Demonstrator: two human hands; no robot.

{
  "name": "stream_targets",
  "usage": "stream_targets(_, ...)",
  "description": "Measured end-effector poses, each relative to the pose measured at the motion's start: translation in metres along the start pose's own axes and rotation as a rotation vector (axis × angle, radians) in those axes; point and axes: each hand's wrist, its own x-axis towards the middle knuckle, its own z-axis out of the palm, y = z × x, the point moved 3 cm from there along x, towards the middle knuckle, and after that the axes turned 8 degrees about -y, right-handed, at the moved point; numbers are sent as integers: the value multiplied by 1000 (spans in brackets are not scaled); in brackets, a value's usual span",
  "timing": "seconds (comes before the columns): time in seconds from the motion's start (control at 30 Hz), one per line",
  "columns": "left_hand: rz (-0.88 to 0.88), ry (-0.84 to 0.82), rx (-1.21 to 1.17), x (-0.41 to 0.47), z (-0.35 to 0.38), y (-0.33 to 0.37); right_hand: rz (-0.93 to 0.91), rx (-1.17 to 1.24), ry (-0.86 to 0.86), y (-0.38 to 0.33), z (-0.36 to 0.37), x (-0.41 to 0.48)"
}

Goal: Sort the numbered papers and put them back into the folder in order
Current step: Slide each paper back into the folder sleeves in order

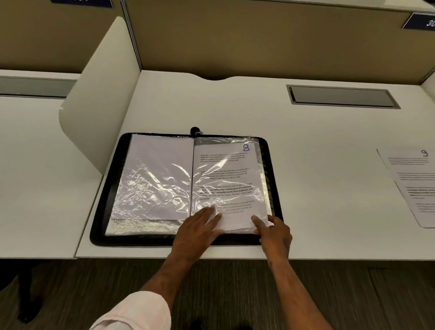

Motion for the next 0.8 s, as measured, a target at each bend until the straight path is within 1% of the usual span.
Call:
stream_targets(0.23, 20, 55, 36, 13, 0, 0, -84, -63, -32, 4, -5, -2)
stream_targets(0.4, 71, 93, 85, 24, -2, 4, -98, -33, -51, 9, -4, 2)
stream_targets(0.53, 46, 55, 95, 27, 5, 4, -127, -37, -66, 6, -4, -1)
stream_targets(0.63, 36, 62, 105, 27, 4, 5, -160, -67, -58, -2, -4, -7)
stream_targets(0.7, 27, 73, 72, 26, 1, 8, -188, -117, -53, -10, -4, -11)
stream_targets(0.8, 13, 66, -70, 17, -15, 15, -263, -189, -49, -25, -2, -23)
